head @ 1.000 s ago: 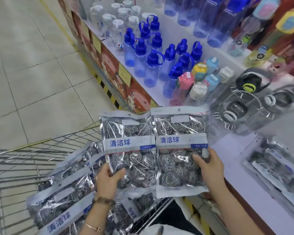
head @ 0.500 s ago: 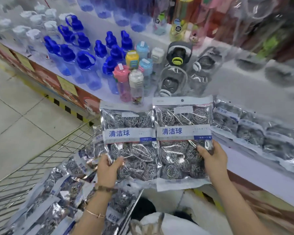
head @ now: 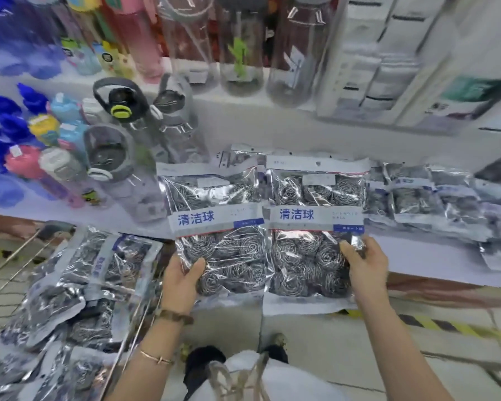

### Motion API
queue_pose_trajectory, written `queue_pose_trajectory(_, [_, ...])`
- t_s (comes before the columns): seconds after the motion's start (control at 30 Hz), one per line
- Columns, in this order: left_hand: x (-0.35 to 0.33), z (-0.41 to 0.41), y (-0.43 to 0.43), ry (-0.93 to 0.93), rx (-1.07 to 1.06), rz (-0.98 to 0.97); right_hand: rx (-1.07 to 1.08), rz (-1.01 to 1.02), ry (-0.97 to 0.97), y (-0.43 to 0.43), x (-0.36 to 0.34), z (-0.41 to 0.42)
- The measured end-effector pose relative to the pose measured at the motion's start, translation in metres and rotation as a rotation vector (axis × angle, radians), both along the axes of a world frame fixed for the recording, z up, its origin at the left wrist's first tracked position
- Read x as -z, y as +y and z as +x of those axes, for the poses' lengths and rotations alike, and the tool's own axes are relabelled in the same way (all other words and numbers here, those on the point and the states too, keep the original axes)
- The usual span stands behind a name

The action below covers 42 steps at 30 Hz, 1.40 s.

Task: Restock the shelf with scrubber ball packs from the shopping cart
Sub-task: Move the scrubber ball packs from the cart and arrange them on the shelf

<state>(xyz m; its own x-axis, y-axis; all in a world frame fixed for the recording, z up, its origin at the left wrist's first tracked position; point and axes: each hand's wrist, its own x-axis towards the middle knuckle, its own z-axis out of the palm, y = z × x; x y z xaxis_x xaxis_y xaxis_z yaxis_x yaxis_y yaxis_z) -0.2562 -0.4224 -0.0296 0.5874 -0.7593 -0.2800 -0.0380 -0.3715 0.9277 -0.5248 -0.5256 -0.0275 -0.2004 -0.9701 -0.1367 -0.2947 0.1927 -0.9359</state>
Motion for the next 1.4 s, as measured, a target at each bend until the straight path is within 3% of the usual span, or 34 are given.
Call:
queue_pose_trajectory(0.37, [-0.004,-0.148,-0.089,-0.116,0.322,-0.034,0.288,-0.061,0.027,-0.008,0.000,-0.164])
queue_pose_trajectory(0.83, [0.003,-0.260,-0.211,-0.176,0.574,0.025,0.635,-0.068,-0.019,-0.043,0.008,-0.259])
queue_pose_trajectory(1.13, [0.007,-0.341,-0.301,-0.137,0.752,-0.006,0.811,-0.069,0.084,-0.092,-0.002,-0.334])
queue_pose_trajectory(1.4, [0.020,-0.396,-0.326,-0.072,0.866,0.046,0.930,-0.013,0.109,-0.105,0.003,-0.398])
